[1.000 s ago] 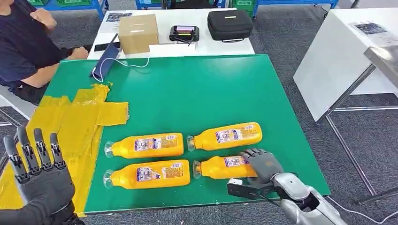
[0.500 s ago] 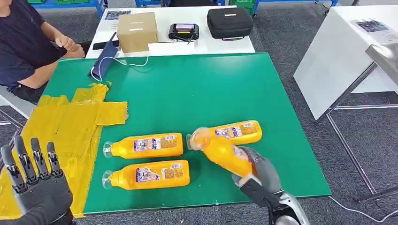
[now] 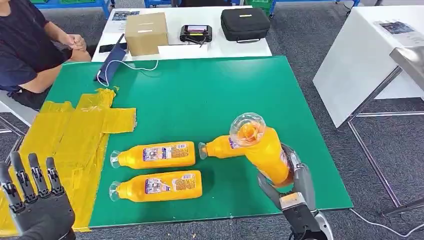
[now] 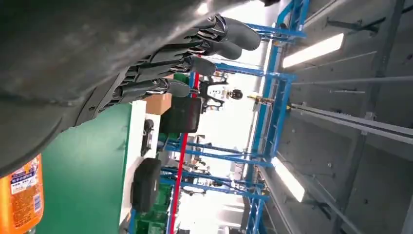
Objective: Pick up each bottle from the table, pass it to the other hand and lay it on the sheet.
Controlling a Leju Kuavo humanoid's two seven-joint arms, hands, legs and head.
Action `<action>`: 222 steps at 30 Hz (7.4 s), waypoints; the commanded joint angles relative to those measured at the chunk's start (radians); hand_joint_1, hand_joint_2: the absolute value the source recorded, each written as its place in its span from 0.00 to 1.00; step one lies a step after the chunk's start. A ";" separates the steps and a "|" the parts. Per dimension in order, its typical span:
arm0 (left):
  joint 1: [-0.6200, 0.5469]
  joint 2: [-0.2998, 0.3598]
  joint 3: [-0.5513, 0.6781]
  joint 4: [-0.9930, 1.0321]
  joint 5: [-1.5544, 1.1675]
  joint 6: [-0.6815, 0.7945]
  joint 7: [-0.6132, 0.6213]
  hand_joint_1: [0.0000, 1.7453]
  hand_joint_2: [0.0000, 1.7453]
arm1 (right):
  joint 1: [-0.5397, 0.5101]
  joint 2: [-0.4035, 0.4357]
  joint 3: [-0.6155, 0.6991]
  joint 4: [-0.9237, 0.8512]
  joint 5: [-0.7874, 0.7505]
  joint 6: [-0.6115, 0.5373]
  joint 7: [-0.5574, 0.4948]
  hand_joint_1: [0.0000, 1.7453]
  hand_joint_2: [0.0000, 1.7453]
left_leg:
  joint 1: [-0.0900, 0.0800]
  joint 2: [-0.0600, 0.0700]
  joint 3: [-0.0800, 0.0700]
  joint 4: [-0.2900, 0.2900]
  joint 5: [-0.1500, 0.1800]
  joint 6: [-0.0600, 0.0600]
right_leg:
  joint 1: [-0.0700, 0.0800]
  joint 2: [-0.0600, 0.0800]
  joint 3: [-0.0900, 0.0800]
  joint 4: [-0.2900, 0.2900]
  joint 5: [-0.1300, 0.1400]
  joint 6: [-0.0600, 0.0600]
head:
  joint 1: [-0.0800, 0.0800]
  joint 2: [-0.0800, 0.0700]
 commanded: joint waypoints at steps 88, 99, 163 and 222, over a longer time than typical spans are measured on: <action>-0.164 0.025 0.021 0.194 -0.167 0.041 0.186 0.00 1.00 | -0.752 0.256 0.764 0.648 0.220 0.314 0.355 1.00 1.00 | 0.001 -0.002 -0.004 -0.001 0.004 -0.001 | 0.001 0.004 -0.005 0.001 0.002 -0.004 | 0.001 0.000; -0.164 0.034 0.024 0.238 -0.184 -0.007 0.191 0.00 1.00 | -0.739 0.228 0.801 0.563 0.205 0.342 0.337 1.00 1.00 | 0.001 -0.001 -0.005 -0.001 0.004 -0.001 | 0.001 0.004 -0.006 0.000 0.002 -0.004 | 0.001 0.000; -0.216 0.074 0.106 0.161 -0.705 0.347 0.271 1.00 1.00 | -0.564 0.116 0.700 0.449 0.345 0.215 0.245 0.00 0.00 | 0.002 -0.005 -0.005 -0.001 0.004 -0.002 | 0.002 0.003 -0.006 0.001 0.002 -0.005 | 0.001 0.000; -0.347 0.321 0.008 0.725 -1.245 0.333 0.444 0.00 0.00 | -0.669 0.113 0.821 0.656 0.406 0.379 0.409 0.00 1.00 | 0.001 0.001 -0.001 -0.002 0.006 -0.004 | 0.001 0.007 -0.003 0.002 0.003 -0.004 | 0.000 0.000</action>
